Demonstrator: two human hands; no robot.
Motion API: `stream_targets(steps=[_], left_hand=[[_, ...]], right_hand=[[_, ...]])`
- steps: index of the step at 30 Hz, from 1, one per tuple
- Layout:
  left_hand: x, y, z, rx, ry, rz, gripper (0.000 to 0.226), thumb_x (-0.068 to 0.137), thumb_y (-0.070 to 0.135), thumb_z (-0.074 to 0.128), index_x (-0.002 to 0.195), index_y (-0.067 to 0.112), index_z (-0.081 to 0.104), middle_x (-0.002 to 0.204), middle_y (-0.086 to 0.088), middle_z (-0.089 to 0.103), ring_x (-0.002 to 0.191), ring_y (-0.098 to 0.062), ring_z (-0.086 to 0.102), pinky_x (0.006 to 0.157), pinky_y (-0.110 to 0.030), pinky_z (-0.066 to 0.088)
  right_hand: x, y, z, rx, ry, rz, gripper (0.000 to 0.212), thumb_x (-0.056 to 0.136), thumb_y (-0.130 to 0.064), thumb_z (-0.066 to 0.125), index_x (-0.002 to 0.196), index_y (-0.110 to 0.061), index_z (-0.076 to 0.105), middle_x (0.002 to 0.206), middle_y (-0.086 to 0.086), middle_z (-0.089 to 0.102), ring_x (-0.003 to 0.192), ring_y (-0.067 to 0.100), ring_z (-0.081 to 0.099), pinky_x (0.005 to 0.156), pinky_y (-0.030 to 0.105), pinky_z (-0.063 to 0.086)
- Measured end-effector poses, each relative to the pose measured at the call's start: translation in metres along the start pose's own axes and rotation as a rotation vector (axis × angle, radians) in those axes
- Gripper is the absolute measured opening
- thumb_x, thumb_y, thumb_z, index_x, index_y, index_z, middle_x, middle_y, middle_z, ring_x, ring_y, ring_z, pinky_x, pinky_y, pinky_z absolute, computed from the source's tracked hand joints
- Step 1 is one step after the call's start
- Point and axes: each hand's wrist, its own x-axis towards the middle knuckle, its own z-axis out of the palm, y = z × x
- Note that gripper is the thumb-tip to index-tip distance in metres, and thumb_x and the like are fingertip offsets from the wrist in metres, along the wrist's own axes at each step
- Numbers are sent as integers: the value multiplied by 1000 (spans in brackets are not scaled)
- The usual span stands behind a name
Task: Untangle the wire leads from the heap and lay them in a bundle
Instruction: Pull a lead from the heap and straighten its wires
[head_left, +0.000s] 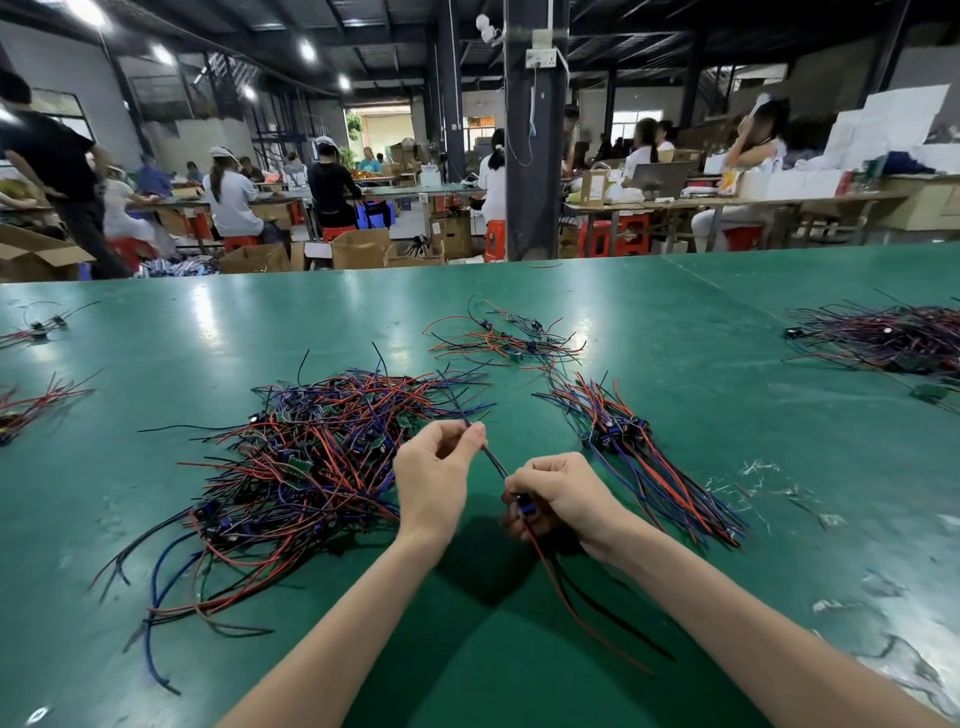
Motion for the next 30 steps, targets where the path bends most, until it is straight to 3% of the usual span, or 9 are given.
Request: stream_targets(steps=[9,14,17,21,24,30], left_hand=[[23,-1,-17,46,173,20,16,84,21,71,70,26,66,65,7,66,58,-3,54,66,-24,50],[23,3,-16,28,162,66,13,87,22,68,73,22,68,66,8,65,58,-2,54,62,-17,47],[24,8,-15,-128,178,-53,21,89,22,65,68,18,67,58,9,60,49,-1,43,50,-14,38],[24,17,-16,-412,141,-246,24,91,14,62,67,9,66,60,5,65,49,-6,43,55,-21,40],[26,23,-17,-585,112,-374,21,91,10,60,71,5,66,59,2,66,48,-5,44,52,-18,40],[29,21,-22,-635,56,-484,16,91,9,59,79,3,67,63,0,68,49,-5,48,47,-15,44]], right_hand=[[-3,1,-2,-6,-65,-2,22,83,4,56,61,1,56,53,20,57,39,22,53,42,20,44],[0,3,-4,22,-52,-4,24,82,4,56,58,0,55,50,18,54,40,22,52,42,21,43],[1,4,-5,8,-20,-20,24,82,4,57,58,-1,56,51,19,56,39,22,52,42,21,44],[3,5,-4,-36,0,-29,25,82,3,57,58,-3,58,52,19,58,38,22,53,41,21,45],[3,6,-4,-54,9,-34,25,82,1,58,57,-5,59,52,18,60,38,21,54,41,21,46],[5,9,-5,-73,12,-42,32,81,-1,59,50,-12,61,53,18,61,40,22,55,43,23,46]])
